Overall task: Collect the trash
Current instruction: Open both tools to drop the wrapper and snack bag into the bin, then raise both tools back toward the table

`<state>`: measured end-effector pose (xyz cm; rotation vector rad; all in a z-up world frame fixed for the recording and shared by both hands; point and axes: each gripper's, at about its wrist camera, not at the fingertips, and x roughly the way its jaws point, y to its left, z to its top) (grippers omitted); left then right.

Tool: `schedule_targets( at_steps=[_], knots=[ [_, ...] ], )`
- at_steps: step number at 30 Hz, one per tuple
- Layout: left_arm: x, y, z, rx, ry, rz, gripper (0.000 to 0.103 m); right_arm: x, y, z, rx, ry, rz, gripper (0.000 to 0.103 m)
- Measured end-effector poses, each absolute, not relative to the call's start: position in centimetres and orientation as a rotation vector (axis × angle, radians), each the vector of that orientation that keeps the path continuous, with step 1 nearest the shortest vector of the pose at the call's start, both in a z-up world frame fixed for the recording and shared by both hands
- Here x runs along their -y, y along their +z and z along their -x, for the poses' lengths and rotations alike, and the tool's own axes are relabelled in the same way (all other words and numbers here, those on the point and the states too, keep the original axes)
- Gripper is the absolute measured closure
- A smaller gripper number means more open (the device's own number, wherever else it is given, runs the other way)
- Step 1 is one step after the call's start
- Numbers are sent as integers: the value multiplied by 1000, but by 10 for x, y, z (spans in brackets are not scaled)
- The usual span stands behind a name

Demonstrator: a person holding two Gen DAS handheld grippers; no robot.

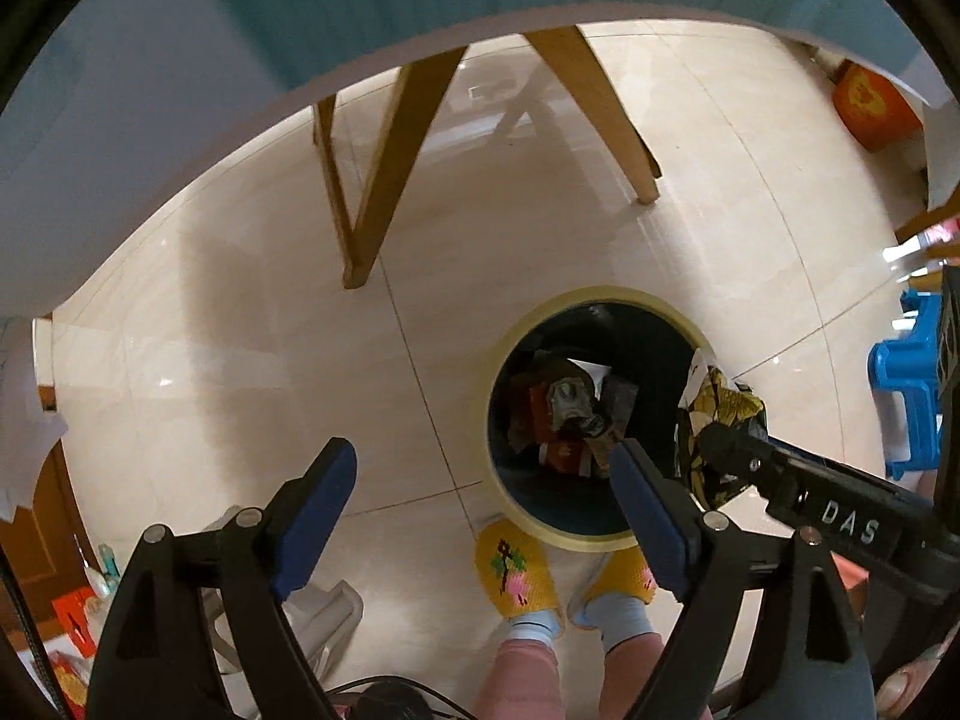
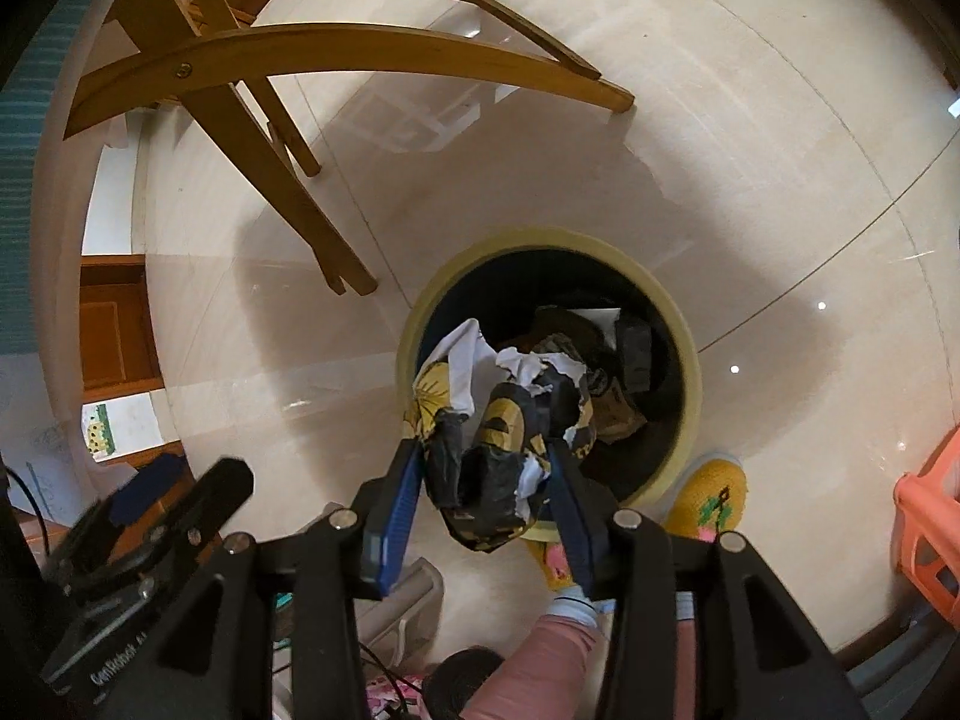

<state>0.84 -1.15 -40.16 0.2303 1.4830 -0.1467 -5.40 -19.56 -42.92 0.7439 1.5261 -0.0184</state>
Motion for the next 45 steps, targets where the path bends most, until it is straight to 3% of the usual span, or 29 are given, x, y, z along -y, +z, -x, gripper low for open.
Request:
schedule_targets(
  at_steps=[12,23,45],
  knots=[
    [4,-376,-10,-1475,-136,-190,15,186,-408,45,-1492,-4,-724,35],
    [5,-313,6,-1471,-175,-174,15,194,-340,50,-1429,-10,-647,34],
    [6,-74,-3,-1184,-222,-120,15,205,-110,62,-1203,92,-557,34]
  ],
)
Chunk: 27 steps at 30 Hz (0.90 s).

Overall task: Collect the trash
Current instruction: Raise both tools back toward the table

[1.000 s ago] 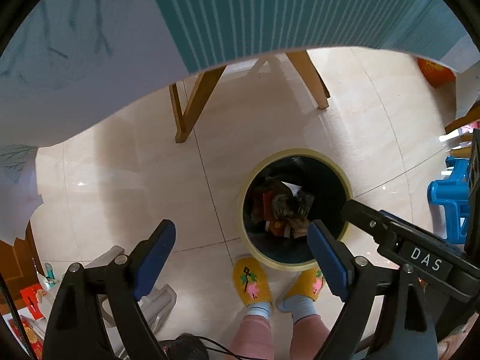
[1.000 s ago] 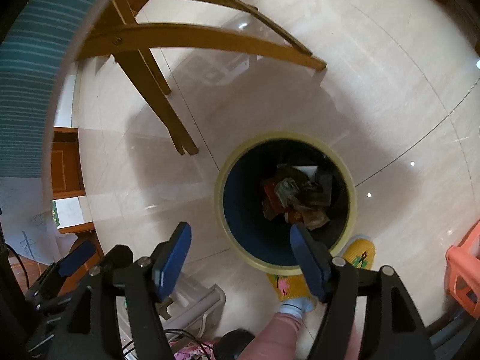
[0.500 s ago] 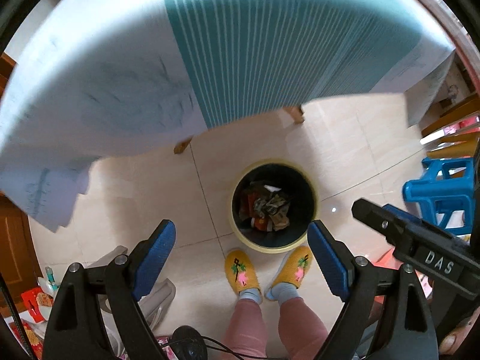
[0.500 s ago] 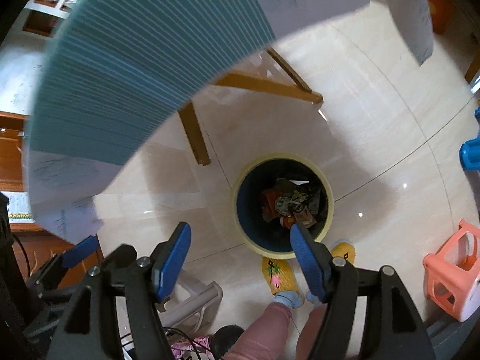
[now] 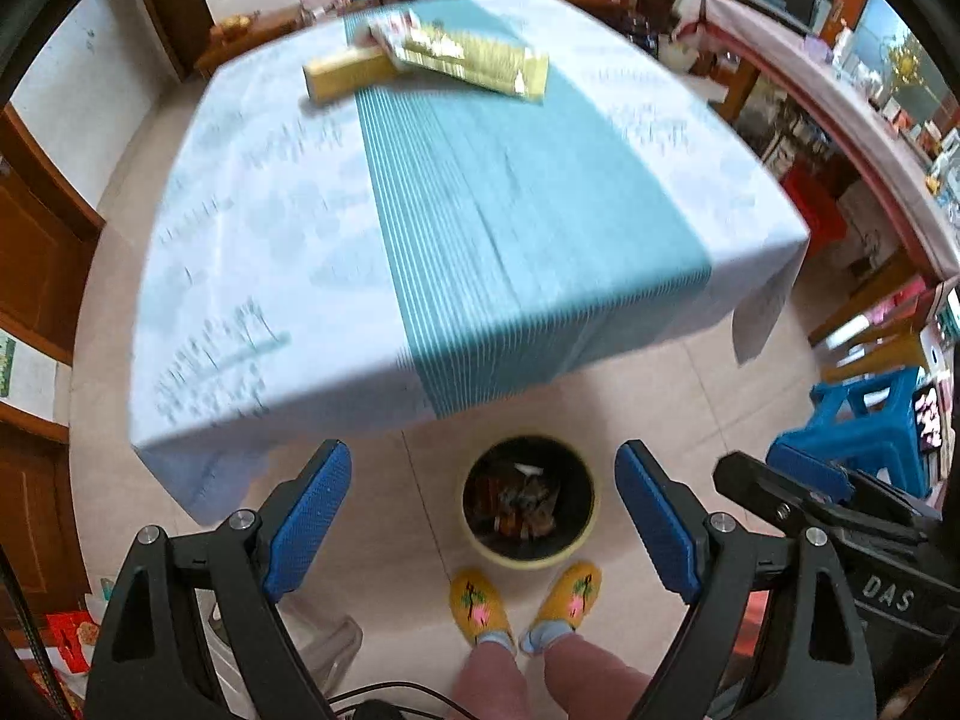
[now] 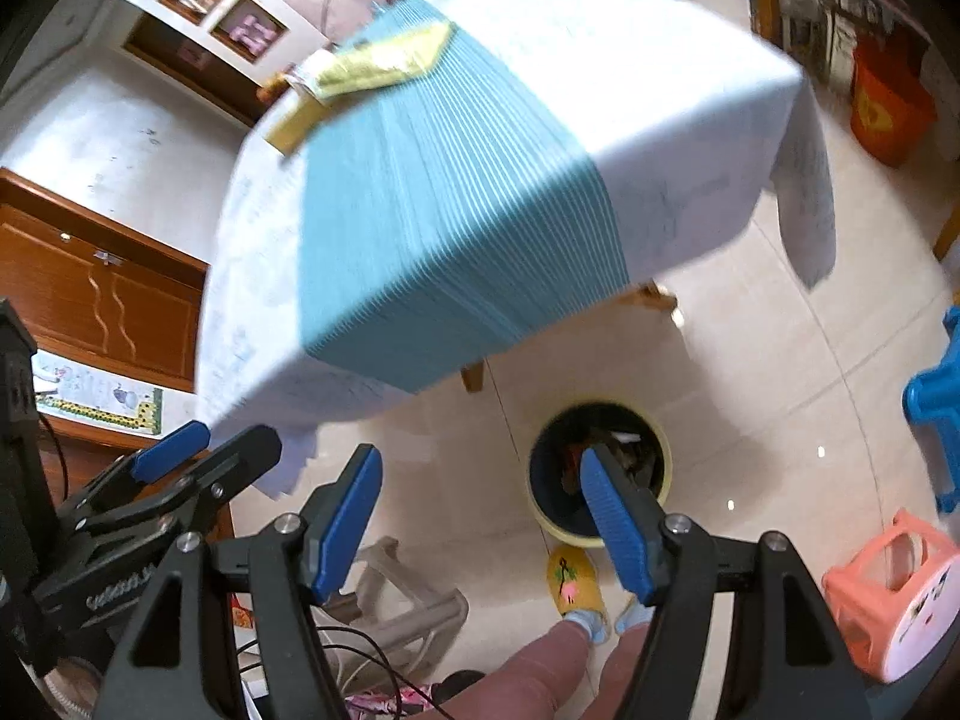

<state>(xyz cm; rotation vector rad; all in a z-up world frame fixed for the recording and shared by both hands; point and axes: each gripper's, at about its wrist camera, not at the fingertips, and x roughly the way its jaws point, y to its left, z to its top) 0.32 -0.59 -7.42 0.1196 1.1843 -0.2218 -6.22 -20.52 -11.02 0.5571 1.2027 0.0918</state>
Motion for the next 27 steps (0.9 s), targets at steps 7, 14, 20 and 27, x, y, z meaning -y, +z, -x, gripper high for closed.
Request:
schedule_targets(
  at_steps=[7,14,20,27],
  knots=[
    [16,-26,-17,-1088,-181,-101,15,215,-66,50,-1136,135,-513,34],
    [20,12,-27,-999,-135,-109,15,227,-38,26,-1056,176,-487,34],
    [13,24,-32,-970,-93,-98,15,227,-31,8,-1035,226,-462,34],
    [-19,22,-61,-983,-60,-61,15,213,-34,-15,-1048,243,-430,34]
  ],
)
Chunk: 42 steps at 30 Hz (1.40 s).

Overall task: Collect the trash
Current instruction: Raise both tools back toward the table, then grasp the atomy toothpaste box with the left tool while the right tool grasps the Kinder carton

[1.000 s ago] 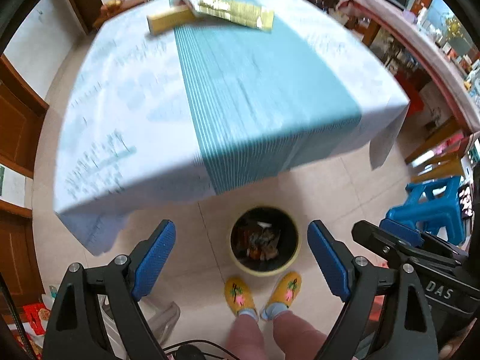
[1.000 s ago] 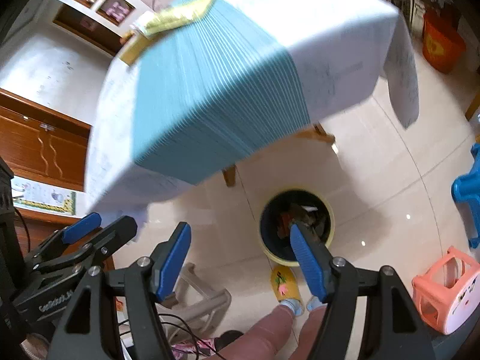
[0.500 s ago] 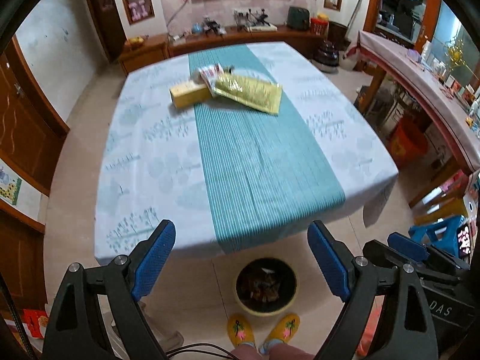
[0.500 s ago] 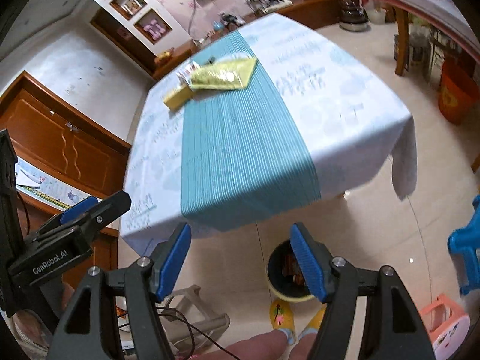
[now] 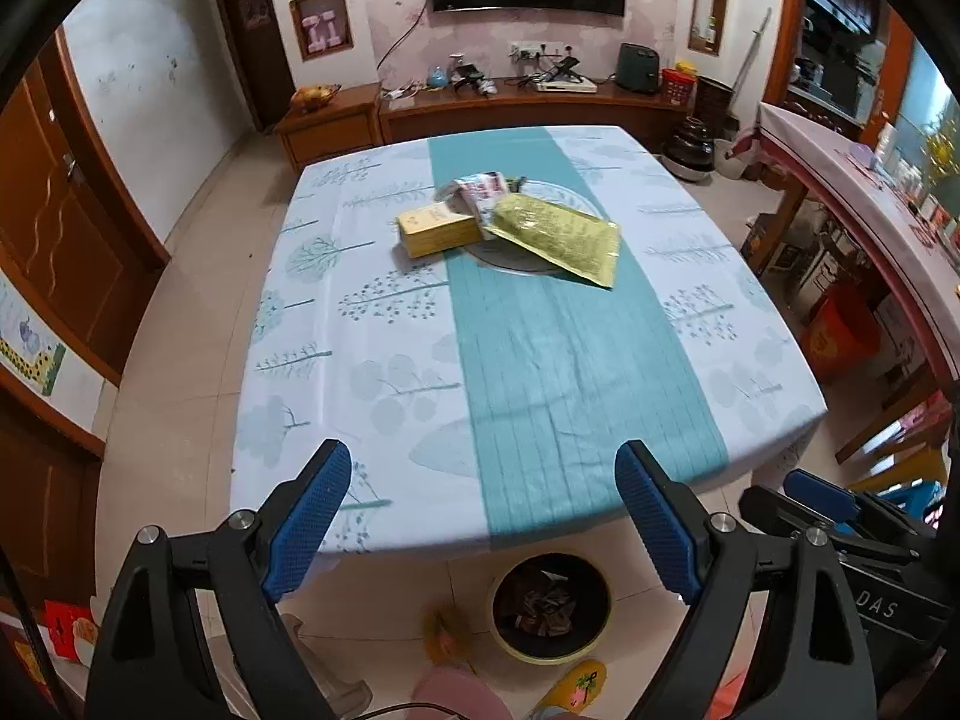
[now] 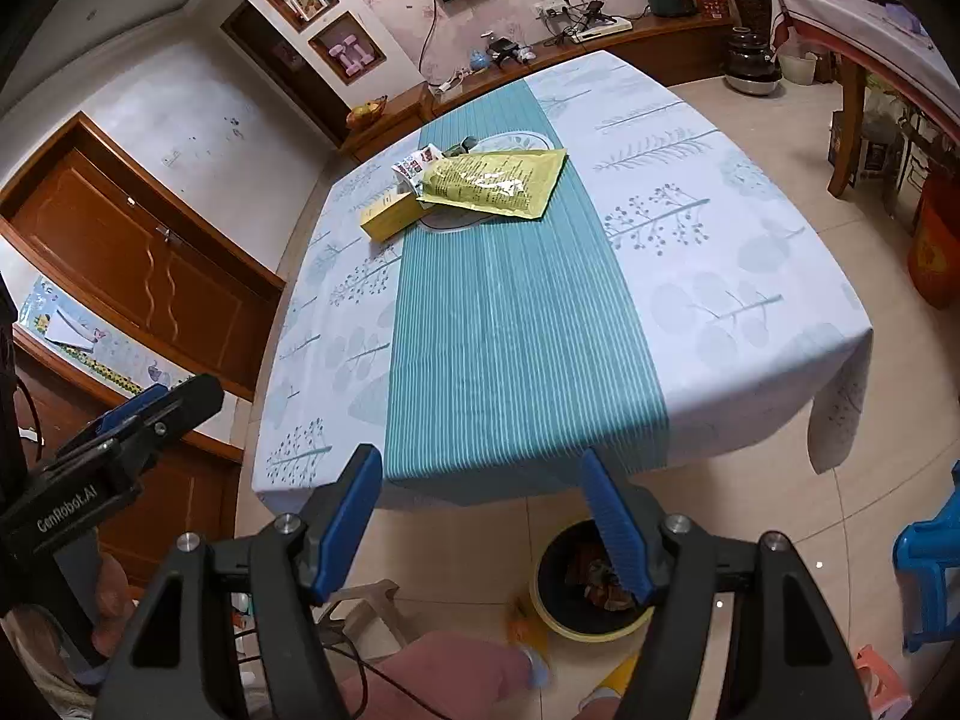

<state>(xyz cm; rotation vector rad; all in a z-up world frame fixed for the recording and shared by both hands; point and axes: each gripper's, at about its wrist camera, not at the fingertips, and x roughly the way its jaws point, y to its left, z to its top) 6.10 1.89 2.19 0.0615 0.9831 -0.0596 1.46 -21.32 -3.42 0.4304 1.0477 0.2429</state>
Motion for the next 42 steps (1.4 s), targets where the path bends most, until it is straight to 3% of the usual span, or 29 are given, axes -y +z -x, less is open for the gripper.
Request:
schedule_targets(
  at_steps=[15,23,40,42],
  knots=[
    [-95,-17,-244,-1063,-225,-195,15,147,-50,-139,-1097,76,-473,34],
    [-92,-58,-337,-1094,-330,-290,15,107,-62,-216,-1090,-6,-422,34],
    [-52,-129,-429,-1153,-487,-366,15,97,-65,-321,-1057,-2,-329,34],
    [-50,-134,-435,-1172,-509,-348,22,95,-68,-329,-1069,8,-309,34]
  ],
)
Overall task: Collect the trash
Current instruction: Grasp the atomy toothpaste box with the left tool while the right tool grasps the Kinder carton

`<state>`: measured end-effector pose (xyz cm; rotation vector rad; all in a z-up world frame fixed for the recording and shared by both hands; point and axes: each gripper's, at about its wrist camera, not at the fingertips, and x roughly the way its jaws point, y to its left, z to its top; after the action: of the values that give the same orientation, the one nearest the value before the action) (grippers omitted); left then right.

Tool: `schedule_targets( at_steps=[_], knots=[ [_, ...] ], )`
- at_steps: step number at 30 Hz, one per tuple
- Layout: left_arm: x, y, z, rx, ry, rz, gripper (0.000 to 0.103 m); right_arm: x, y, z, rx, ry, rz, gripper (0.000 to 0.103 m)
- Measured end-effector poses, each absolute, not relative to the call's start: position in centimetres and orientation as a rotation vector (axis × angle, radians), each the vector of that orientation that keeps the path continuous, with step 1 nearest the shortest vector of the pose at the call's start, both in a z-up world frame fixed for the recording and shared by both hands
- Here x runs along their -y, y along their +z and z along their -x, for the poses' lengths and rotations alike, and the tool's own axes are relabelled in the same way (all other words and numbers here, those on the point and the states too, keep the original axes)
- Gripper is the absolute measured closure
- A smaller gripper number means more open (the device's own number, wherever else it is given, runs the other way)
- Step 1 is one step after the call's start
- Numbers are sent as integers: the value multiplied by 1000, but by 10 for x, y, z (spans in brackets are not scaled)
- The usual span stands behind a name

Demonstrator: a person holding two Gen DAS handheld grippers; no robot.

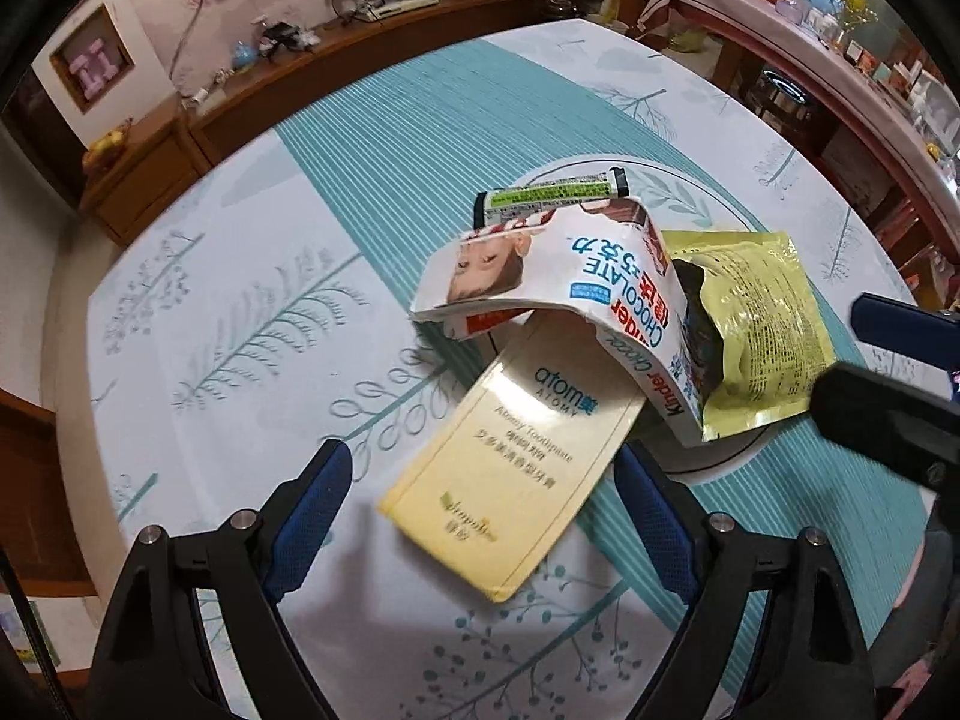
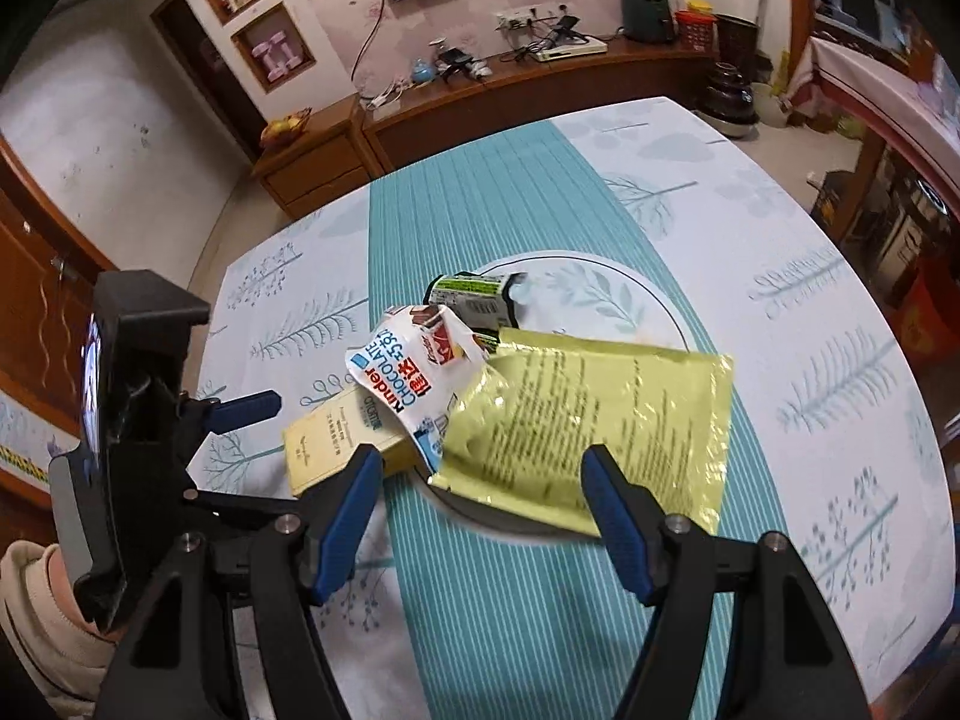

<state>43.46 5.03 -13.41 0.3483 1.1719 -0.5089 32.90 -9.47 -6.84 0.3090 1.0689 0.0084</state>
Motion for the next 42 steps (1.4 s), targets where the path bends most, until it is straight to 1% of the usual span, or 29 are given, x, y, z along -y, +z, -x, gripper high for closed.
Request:
schedule_targets(
  at_steps=[1,4,8,14,18,20,29,34,42],
  knots=[
    [-51,-137,-438,-1179,-518,-344,26,93,-70,-333,-1076,19,-305,34],
    [-52,-138,-437,-1173,-544,-338,29,88,-75,-343,-1088,48,-283,34],
    [-66,-137,-434,-1188,-572,-308,37,82,-78,-357,-1091,73,-253,34],
    [-97,-132,-427,-1233,-550,-218,40,71,-86,-381,-1108,101,-217,34],
    [-110,-133,-421,-1254,-499,-196,45,54,-91,-395,-1113,152,-196,32],
    [-118,-133,-420,-1258,-487,-173,45,47,-92,-398,-1115,174,-203,29],
    [-134,-135,-416,-1269,-497,-139,45,15,-92,-403,-1115,295,-152,29],
    [-135,-134,-413,-1272,-510,-138,45,4,-105,-409,-1151,323,-113,29],
    [-141,-130,-399,-1281,-502,-125,45,24,-111,-405,-1153,308,-303,29]
  ],
)
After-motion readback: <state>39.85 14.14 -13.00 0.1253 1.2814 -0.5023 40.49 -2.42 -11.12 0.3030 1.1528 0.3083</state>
